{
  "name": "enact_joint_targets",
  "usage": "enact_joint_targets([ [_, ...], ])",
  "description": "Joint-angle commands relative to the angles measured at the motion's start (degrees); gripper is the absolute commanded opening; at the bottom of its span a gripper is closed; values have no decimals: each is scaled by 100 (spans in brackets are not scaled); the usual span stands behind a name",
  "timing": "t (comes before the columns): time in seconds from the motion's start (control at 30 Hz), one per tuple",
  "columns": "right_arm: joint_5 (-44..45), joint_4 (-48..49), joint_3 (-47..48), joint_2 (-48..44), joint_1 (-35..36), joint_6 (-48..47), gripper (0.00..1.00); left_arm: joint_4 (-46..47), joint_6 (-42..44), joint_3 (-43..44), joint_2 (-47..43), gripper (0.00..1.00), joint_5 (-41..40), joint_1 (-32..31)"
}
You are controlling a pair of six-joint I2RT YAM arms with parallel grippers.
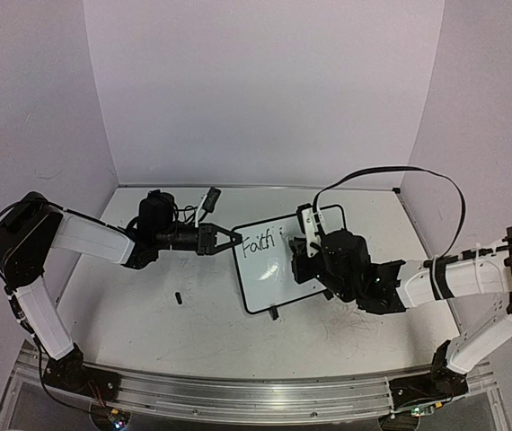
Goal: Write a sentence on the whiteboard
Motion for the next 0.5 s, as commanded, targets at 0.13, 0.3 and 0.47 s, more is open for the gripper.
enact_joint_targets([
  [0.13, -61, -274, -4, 12, -24, 241, 0, -165, -36, 139, -55, 0, 402, -140],
  [0.3, -68, -324, -58, -7, -14, 347, 0, -161, -34, 136, -67, 0, 406, -146],
  [0.47, -65, -366, -101, -40, 20, 407, 0, -160, -36, 131, -68, 0, 409, -146],
])
